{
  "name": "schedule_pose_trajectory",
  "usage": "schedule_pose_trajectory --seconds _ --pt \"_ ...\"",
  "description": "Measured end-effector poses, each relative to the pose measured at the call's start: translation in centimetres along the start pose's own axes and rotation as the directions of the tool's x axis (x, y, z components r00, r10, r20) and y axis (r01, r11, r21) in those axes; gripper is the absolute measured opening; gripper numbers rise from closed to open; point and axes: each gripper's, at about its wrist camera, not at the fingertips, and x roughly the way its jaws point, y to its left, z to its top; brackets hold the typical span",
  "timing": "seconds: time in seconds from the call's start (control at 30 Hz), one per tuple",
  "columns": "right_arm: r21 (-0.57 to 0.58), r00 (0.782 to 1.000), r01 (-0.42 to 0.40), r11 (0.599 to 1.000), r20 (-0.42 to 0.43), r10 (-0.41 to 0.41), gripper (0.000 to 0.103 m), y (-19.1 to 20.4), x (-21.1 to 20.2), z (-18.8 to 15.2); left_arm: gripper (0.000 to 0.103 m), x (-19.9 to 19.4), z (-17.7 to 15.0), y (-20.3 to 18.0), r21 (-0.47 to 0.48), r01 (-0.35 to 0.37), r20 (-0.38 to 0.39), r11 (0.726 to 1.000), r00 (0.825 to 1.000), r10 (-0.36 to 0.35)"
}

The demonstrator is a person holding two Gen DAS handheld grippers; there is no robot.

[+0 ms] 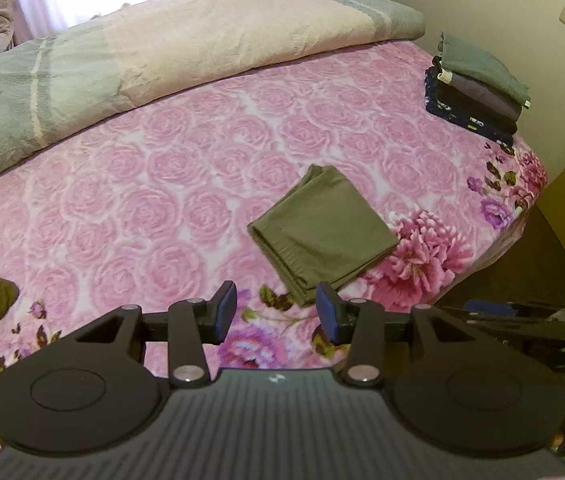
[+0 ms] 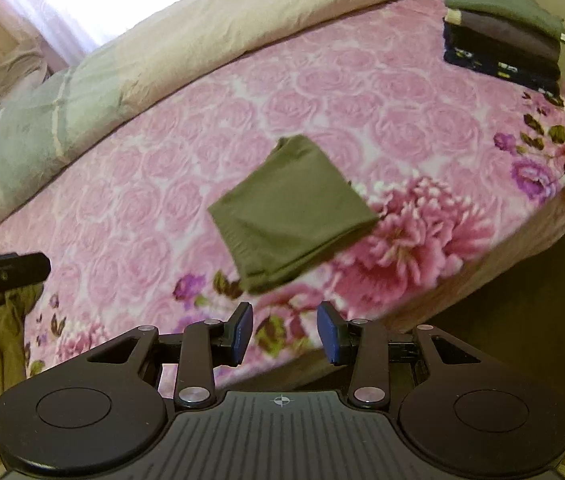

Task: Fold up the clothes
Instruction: 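Move both open grippers toward the folded pants on the bed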

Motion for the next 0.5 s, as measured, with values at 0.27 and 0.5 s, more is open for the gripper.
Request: schedule_pose_trajectory --seconds 0.27,0.5 --pt "0.031 0.998 0.064 0.998 0.019 -0.064 0.039 2.2 -1.7 -3.7 0.041 -1.2 -2.5 0.7 0.067 0.030 -0.012 0.997 1.000 -0.029" --pt "0.041 0.997 0.077 0.996 0.021 -0.078 0.040 2.9 -2.0 -4.5 0.043 -1.4 -3.8 1.1 0.094 0.051 -0.018 0.994 0.999 -0.049"
